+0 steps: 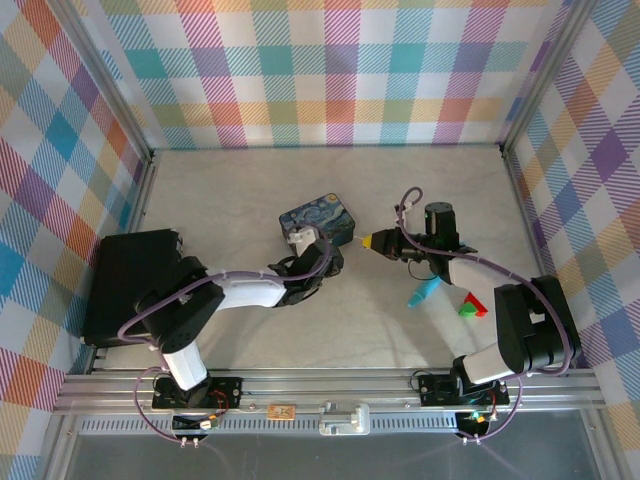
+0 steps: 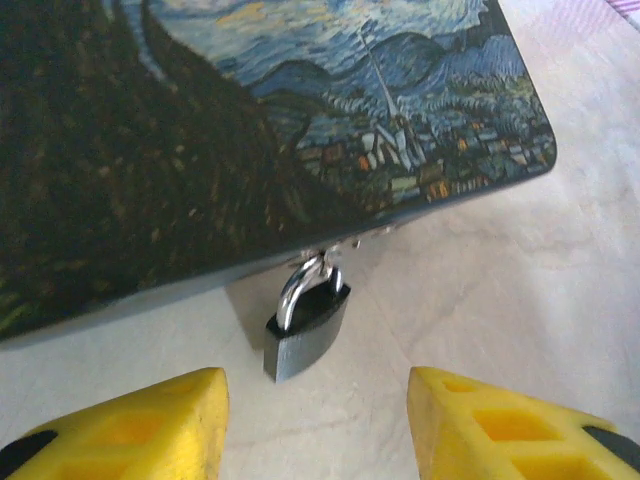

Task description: Unlock a padlock with a key

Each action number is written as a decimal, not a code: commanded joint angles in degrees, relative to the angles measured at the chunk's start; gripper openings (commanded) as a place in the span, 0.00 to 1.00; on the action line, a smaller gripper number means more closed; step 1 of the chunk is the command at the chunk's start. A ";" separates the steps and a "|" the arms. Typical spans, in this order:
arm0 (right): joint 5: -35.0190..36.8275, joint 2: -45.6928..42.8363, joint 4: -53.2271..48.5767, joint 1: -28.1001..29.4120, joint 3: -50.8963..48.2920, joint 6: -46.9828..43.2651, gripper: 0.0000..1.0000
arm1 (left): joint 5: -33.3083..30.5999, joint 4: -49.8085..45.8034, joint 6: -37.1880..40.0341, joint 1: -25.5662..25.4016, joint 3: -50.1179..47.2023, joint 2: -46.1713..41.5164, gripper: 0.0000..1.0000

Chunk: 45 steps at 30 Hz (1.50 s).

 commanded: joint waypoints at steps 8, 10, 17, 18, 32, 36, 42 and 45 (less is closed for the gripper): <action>-2.09 -1.33 2.38 -1.45 -1.23 1.18 0.00 | -6.69 3.38 5.29 -0.43 6.72 9.78 0.50; -2.27 -1.16 2.82 -1.57 -1.32 1.50 0.00 | -7.40 1.75 5.38 -0.26 8.65 11.51 0.50; -2.11 -1.33 3.24 -1.95 -1.93 1.84 0.00 | -3.80 3.69 4.94 1.78 9.18 15.53 0.45; -2.10 -1.33 3.31 -2.00 -2.04 1.94 0.00 | -3.25 4.23 5.01 2.05 8.98 15.79 0.43; -1.62 0.12 5.06 -2.18 -2.90 3.65 0.00 | 4.84 10.64 2.78 5.56 3.14 11.74 0.10; -0.09 0.94 5.65 -2.18 -3.67 4.86 0.00 | 9.64 11.57 -1.43 6.79 1.58 8.32 0.00; 4.64 2.97 8.99 -2.17 -6.67 10.14 0.00 | 19.70 20.30 -9.33 8.99 -1.95 4.38 0.00; 5.36 4.96 15.01 -1.71 -9.05 14.69 0.00 | 24.17 23.45 -11.03 9.78 -3.19 2.90 0.00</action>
